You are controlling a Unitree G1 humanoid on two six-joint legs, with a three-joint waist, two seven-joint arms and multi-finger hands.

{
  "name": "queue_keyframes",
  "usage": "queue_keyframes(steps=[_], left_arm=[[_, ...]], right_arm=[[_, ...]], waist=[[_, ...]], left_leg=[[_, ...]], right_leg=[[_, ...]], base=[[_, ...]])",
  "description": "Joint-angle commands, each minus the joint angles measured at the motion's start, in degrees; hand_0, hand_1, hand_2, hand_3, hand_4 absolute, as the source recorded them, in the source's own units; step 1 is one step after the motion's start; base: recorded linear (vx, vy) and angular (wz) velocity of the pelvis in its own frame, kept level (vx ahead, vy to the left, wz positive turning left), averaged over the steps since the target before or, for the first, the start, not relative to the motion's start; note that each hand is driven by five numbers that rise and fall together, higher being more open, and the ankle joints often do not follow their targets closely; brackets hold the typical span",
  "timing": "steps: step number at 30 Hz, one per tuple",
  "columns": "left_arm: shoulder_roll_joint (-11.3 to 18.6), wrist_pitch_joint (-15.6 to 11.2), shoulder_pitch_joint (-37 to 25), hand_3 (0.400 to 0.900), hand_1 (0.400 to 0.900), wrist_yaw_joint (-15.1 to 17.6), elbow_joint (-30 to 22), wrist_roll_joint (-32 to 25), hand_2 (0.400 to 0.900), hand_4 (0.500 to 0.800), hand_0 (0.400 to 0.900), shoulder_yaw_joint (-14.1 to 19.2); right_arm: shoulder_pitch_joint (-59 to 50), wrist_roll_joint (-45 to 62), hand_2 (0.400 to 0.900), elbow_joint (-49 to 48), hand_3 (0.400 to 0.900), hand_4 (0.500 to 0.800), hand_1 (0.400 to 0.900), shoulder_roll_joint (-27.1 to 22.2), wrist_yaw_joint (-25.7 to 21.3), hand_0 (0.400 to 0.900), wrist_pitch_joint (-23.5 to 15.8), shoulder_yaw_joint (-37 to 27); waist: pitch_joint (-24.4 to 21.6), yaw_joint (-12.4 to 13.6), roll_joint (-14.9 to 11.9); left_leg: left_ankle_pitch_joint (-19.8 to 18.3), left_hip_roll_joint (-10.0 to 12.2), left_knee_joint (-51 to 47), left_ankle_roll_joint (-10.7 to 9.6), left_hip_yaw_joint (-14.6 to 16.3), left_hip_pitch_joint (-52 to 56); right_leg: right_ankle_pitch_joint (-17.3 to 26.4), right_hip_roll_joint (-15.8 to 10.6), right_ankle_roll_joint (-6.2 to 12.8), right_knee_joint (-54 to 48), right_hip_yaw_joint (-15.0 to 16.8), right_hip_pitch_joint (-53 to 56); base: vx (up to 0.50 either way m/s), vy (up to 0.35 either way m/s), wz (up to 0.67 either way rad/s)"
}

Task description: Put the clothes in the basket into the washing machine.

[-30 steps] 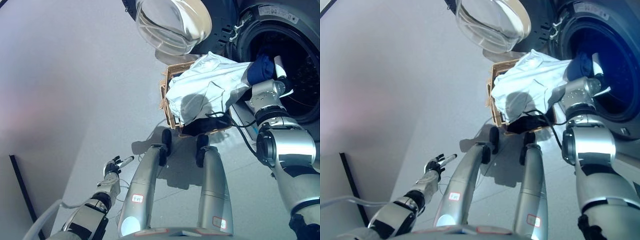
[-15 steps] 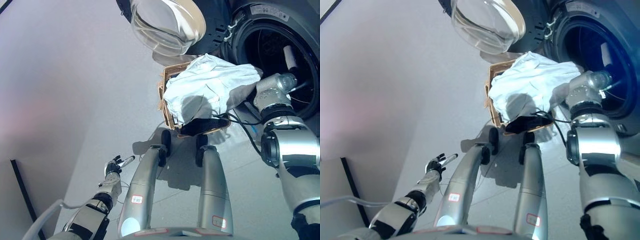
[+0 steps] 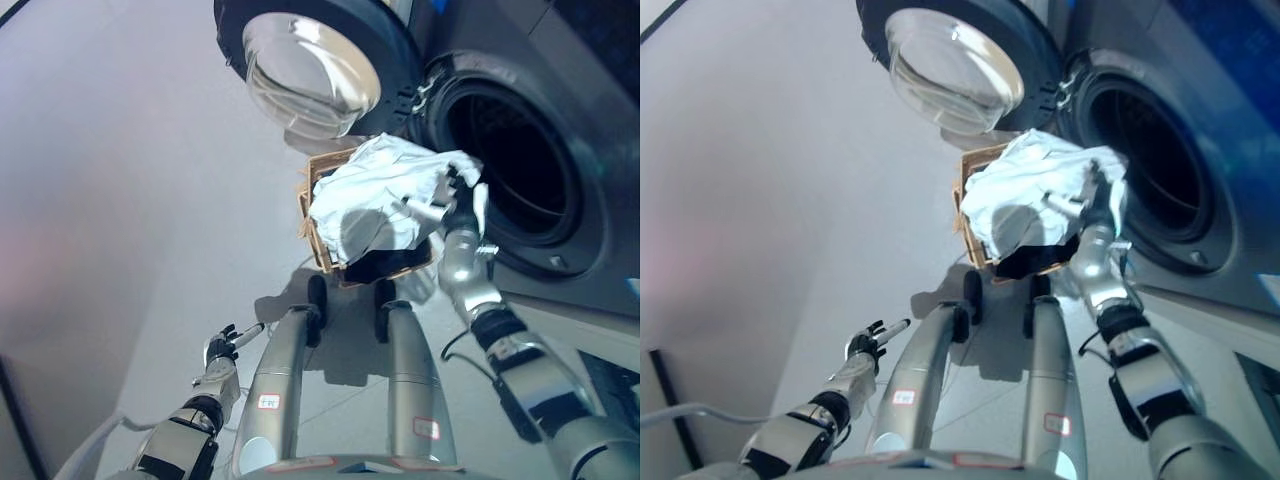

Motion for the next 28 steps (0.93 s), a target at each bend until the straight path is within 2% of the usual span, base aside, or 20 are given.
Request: queue_keyframes(steps=[1,3,8,13,17,20,24,28], left_arm=[[2.0,0.4,4.8,0.900,0.900,-0.5,2.5,4.1,0.900,0.800,0.900,1.7],[2.1,0.9,5.9,0.900,0.900,-2.2,2.6,6.7,0.900,0.800,0.900,1.6],[2.2,1.2,7.1,0.900,0.900,-3.6,3.0,9.6,0.900,0.800,0.900,1.4],[2.7,1.4,9.9,0.900,0.900,-6.0,5.4,11.6,0.900,0.800,0.900,3.0],[3.1,1.8,11.4,0.900,0.900,-7.0,7.3,13.1,0.900,0.800,0.900,4.1],[2.8,2.0,12.9,0.900,0.900,-7.5,8.6,13.9,0.900,0.800,0.900,5.0],[2.6,2.4,14.4,0.900,0.900,-8.0,10.3,13.8,0.900,0.800,0.900,6.9],[2.0,2.6,15.2,0.900,0.900,-8.9,11.1,15.8,0.900,0.800,0.900,5.9]], right_arm=[[1.7,-7.2,0.900,-5.0,0.900,0.800,0.900,-2.2,2.3,0.900,-1.6,1.8],[7.9,-7.5,0.900,-0.1,0.900,0.800,0.900,-1.2,5.4,0.900,-0.2,0.7],[13.6,-7.4,0.900,7.9,0.900,0.800,0.900,0.7,8.2,0.900,1.3,-1.6],[20.4,-2.9,0.900,24.4,0.900,0.800,0.900,5.2,13.7,0.900,4.0,-7.8],[22.7,-2.1,0.900,31.6,0.900,0.800,0.900,6.4,14.9,0.900,5.9,-11.2],[24.4,-0.6,0.900,34.2,0.900,0.800,0.900,7.2,15.1,0.900,6.4,-14.6],[25.8,3.5,0.900,36.3,0.900,0.800,0.900,7.9,15.7,0.900,6.6,-18.3],[26.2,3.9,0.900,36.5,0.900,0.800,0.900,8.1,16.6,0.900,6.5,-18.2]], waist=[[0.0,-1.4,0.0],[-1.1,-1.7,-0.8],[-1.7,-2.2,-1.3],[-6.4,-2.6,-1.5],[-9.3,-2.5,-1.6],[-11.7,-2.7,-1.8],[-13.0,-2.9,-1.9],[-14.1,-3.1,-1.9]], left_leg=[[1.8,-1.6,-10.3,-0.9,1.1,5.3],[2.2,-1.9,-14.7,-1.0,0.7,13.6],[3.1,-2.2,-20.5,-1.1,-0.2,24.5],[5.6,-1.7,-32.1,-1.6,-1.2,37.7],[7.0,-1.2,-37.7,-2.0,-0.8,43.8],[6.6,-0.8,-39.1,-2.5,-0.2,46.4],[6.0,-0.4,-39.1,-2.5,0.2,49.1],[5.4,-0.5,-39.1,-2.4,0.5,50.2]], right_leg=[[5.1,2.3,2.44,-10.3,0.9,5.9],[5.8,2.4,2.94,-15.6,0.3,14.7],[6.9,2.8,3.57,-22.6,-0.7,26.3],[9.5,3.7,4.23,-34.9,-1.6,39.6],[11.3,3.9,4.42,-40.6,-1.7,45.4],[12.8,3.9,4.73,-44.9,-1.7,49.3],[12.4,4.1,4.59,-45.7,-2.0,52.5],[12.5,4.2,4.57,-46.8,-1.8,54.1]], base=[[0.10,0.022,-0.05],[0.11,0.027,-0.05],[0.06,0.016,-0.02],[0.07,-0.011,-0.02],[0.11,-0.027,0.01],[0.08,-0.037,-0.01],[0.06,-0.045,-0.03],[0.04,-0.023,-0.05]])
